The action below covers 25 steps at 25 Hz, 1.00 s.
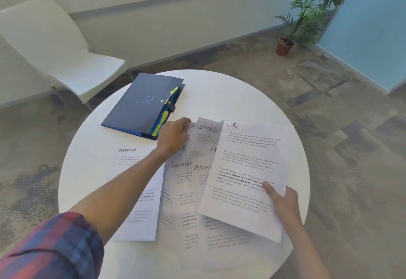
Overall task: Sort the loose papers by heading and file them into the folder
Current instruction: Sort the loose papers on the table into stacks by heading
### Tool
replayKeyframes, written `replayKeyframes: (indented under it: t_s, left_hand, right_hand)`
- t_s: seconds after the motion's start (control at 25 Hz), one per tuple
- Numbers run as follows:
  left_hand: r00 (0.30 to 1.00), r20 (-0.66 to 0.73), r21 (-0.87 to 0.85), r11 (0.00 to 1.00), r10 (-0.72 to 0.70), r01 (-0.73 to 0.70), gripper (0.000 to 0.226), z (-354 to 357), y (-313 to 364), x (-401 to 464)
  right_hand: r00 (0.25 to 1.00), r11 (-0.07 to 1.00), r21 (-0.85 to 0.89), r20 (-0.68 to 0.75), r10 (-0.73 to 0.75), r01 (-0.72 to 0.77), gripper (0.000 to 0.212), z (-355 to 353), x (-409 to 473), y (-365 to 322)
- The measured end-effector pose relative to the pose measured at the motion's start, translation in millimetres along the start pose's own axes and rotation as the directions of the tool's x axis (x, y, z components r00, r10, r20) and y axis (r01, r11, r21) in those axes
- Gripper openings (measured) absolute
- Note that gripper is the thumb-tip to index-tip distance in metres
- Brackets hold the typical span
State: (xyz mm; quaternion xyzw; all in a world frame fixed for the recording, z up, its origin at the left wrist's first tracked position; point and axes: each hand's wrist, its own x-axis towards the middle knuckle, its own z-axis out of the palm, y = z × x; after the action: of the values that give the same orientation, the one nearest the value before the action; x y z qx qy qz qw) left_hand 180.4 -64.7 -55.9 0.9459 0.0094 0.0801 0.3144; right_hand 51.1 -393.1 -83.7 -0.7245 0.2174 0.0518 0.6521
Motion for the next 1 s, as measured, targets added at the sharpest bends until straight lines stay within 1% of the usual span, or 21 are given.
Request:
replayKeyframes:
  t_s: [0.08,0.12,0.16,0.28,0.48,0.6,0.68,0.8,0.88,1.0]
  left_hand:
    - [0.988,-0.058,-0.201,0.971,-0.143,0.129,0.020,-7,1,6]
    - [0.982,-0.074,-0.261,0.953,-0.176,0.151,0.019,-13,3,9]
    - [0.979,-0.093,-0.286,0.947,-0.182,0.149,0.019,-20,4,14]
    - [0.981,-0.142,-0.299,0.951,-0.130,0.082,0.021,-43,15,29]
    - [0.972,-0.237,-0.293,0.954,-0.003,-0.069,0.020,-86,33,47]
    - [0.942,-0.320,-0.227,0.958,0.096,-0.175,0.017,-114,44,55]
    - [0.923,-0.362,-0.221,0.950,0.130,-0.221,0.016,-133,53,59]
    - [0.891,-0.430,-0.252,0.927,0.149,-0.276,0.023,-158,69,60]
    - [0.882,-0.450,-0.307,0.903,0.141,-0.301,0.026,-172,82,59]
    - [0.889,-0.451,-0.387,0.880,0.080,-0.275,0.028,-185,88,58]
  right_hand:
    - [1.000,1.000,-0.001,-0.002,-0.015,0.015,0.024,-3,-2,0]
    - [1.000,1.000,0.002,-0.002,-0.020,0.020,0.024,-4,-3,0]
    - [1.000,1.000,0.007,0.000,-0.026,0.026,0.023,-5,-4,0]
    - [0.999,0.999,0.018,0.008,-0.045,0.045,0.022,-5,-7,-5]
    - [0.993,0.994,0.025,0.036,-0.110,0.110,0.024,-1,-5,-28]
    - [0.987,0.988,0.081,0.081,-0.138,0.132,0.020,6,-3,-54]
    - [0.980,0.983,0.124,0.127,-0.151,0.135,0.019,13,-3,-71]
    - [0.960,0.970,0.192,0.209,-0.188,0.149,0.022,28,-4,-98]
    - [0.939,0.962,0.215,0.263,-0.223,0.169,0.024,39,-6,-117]
    - [0.902,0.945,0.237,0.316,-0.294,0.225,0.021,56,-12,-143]
